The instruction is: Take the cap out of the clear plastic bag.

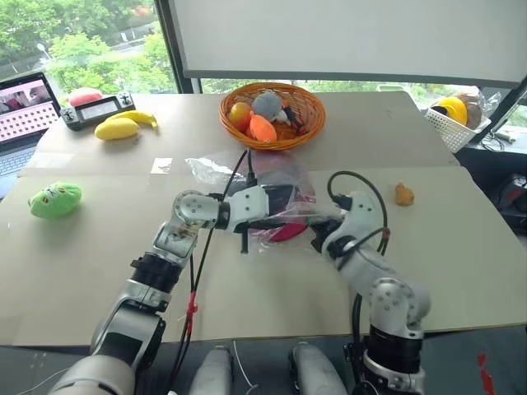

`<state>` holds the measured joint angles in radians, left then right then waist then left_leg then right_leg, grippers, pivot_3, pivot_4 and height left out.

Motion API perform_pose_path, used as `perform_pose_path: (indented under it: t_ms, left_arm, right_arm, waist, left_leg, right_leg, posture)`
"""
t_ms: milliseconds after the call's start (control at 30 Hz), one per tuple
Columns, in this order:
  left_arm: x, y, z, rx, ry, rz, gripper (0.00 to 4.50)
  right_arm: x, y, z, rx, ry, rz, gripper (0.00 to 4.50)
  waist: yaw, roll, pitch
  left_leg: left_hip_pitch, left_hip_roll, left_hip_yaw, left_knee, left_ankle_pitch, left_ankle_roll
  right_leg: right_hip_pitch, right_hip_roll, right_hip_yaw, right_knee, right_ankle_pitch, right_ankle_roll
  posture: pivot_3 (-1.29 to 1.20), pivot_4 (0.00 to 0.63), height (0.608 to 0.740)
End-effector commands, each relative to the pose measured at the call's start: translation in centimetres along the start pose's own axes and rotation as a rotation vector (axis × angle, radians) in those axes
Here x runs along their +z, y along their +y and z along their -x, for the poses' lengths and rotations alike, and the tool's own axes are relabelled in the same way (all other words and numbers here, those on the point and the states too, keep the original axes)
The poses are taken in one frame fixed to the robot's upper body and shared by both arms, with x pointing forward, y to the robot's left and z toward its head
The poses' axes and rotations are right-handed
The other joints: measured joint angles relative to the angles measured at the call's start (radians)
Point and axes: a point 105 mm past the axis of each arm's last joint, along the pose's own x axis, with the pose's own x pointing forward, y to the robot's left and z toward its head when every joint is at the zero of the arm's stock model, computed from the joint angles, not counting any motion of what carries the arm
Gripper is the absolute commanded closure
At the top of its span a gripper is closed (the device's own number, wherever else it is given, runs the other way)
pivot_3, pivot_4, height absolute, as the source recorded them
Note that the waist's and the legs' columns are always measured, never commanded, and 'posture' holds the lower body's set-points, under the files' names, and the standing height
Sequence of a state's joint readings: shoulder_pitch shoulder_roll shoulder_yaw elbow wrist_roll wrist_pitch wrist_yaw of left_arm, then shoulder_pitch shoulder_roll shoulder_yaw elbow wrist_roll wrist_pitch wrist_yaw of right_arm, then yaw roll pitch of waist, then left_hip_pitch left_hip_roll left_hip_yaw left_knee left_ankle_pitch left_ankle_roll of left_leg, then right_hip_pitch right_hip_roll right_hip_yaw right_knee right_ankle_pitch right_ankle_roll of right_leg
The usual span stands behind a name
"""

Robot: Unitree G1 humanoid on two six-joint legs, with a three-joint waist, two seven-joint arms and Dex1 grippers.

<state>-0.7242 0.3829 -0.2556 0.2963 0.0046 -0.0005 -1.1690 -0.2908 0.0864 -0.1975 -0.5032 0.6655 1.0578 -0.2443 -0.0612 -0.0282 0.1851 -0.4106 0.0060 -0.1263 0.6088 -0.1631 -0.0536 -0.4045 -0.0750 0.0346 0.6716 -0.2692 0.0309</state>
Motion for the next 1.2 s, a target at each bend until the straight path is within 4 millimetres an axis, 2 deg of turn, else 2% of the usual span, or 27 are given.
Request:
perform_pose_path:
  t_ms: [33, 133, 200, 267, 367, 567, 667, 867, 1033, 1133, 1200]
  left_arm:
    - [0.6, 0.2, 0.2, 0.018, -0.008, -0.019, 4.50]
    - [0.4, 0.2, 0.3, 0.020, -0.001, -0.022, 4.50]
    - [0.3, 0.2, 0.3, 0.021, 0.002, -0.023, 4.50]
    - [0.3, 0.3, 0.2, 0.020, 0.004, -0.025, 4.50]
    - [0.4, 0.2, 0.1, 0.019, 0.001, -0.026, 4.50]
    - [0.3, 0.5, 0.1, 0.025, 0.007, -0.029, 4.50]
    - [0.3, 0.6, 0.1, 0.025, 0.006, -0.034, 4.50]
    - [0.3, 0.9, -0.1, 0.029, 0.004, -0.039, 4.50]
    - [0.3, 1.1, -0.3, 0.032, -0.003, -0.041, 4.50]
    - [0.3, 1.1, -0.4, 0.029, -0.007, -0.043, 4.50]
    - [0.3, 1.1, -0.4, 0.029, -0.008, -0.044, 4.50]
  right_arm:
    - [1.5, 1.3, 2.1, 0.097, -0.074, -0.176, 4.48]
    - [3.2, -1.0, 2.9, -0.014, -0.158, -0.236, 4.48]
    - [4.2, -1.8, 3.3, -0.055, -0.199, -0.259, 4.48]
    - [5.0, -1.9, 3.7, -0.063, -0.231, -0.273, 4.48]
    - [5.3, -0.6, 3.7, -0.013, -0.245, -0.393, 4.48]
    - [4.7, -0.3, 4.0, -0.012, -0.214, -0.661, 4.48]
    - [3.8, 1.0, 4.5, 0.063, -0.131, -0.725, 4.48]
    - [0.7, 1.8, 6.6, 0.138, 0.064, -0.743, 4.48]
    - [-1.5, 1.8, 8.0, 0.187, 0.195, -0.630, 4.48]
    - [-2.0, 1.6, 8.3, 0.210, 0.229, -0.620, 4.48]
    - [-1.6, 2.3, 8.6, 0.270, 0.219, -0.630, 4.48]
  waist:
    - [0.000, 0.000, 0.000]
    - [0.000, 0.000, 0.000]
    - [0.001, 0.000, 0.000]
    - [0.000, 0.000, 0.000]
    - [-0.003, 0.000, 0.000]
    - [-0.002, 0.000, 0.000]
    - [-0.004, 0.000, 0.000]
    - [-0.004, 0.001, 0.000]
    - [-0.008, 0.002, 0.000]
    - [-0.007, 0.002, 0.000]
    - [-0.007, 0.002, 0.000]
  left_leg:
    - [0.000, 0.000, 0.000, 0.000, 0.000, 0.000]
    - [0.001, 0.000, 0.000, 0.000, 0.000, 0.000]
    - [0.001, 0.000, 0.000, 0.000, 0.000, 0.000]
    - [0.001, 0.000, 0.001, 0.000, 0.000, 0.000]
    - [0.001, 0.000, 0.001, 0.000, 0.000, 0.000]
    - [0.001, 0.000, 0.002, -0.001, 0.000, 0.000]
    - [0.001, 0.000, 0.002, -0.001, 0.000, 0.000]
    - [0.001, 0.000, 0.002, -0.002, -0.001, 0.002]
    - [0.002, -0.001, 0.005, -0.001, -0.001, 0.002]
    - [0.002, 0.001, 0.005, -0.001, -0.001, 0.002]
    - [0.002, 0.001, 0.005, -0.001, -0.001, 0.002]
  right_leg:
    - [0.000, 0.000, 0.000, 0.000, 0.000, 0.000]
    - [0.000, 0.000, 0.001, 0.000, 0.000, 0.000]
    - [0.000, 0.000, 0.001, 0.000, 0.000, 0.001]
    - [0.000, 0.000, 0.001, 0.000, -0.001, 0.001]
    - [0.000, 0.000, 0.002, 0.000, 0.000, 0.001]
    - [0.000, 0.000, 0.002, 0.000, 0.000, 0.001]
    - [0.000, 0.000, 0.002, 0.000, 0.000, 0.001]
    - [0.001, 0.001, 0.004, -0.002, -0.001, 0.000]
    - [0.002, 0.000, 0.007, -0.004, -0.003, 0.005]
    - [0.002, 0.002, 0.008, -0.004, -0.004, 0.007]
    - [0.002, 0.002, 0.008, -0.005, -0.004, 0.007]
  posture:
    - [0.00, 0.150, 0.733]
    - [0.00, 0.150, 0.733]
    - [0.00, 0.150, 0.733]
    - [0.00, 0.150, 0.733]
    - [0.00, 0.150, 0.733]
    - [0.00, 0.150, 0.733]
    - [0.00, 0.150, 0.733]
    - [0.00, 0.150, 0.733]
    - [0.00, 0.150, 0.733]
    - [0.00, 0.150, 0.733]
    - [0.00, 0.150, 0.733]
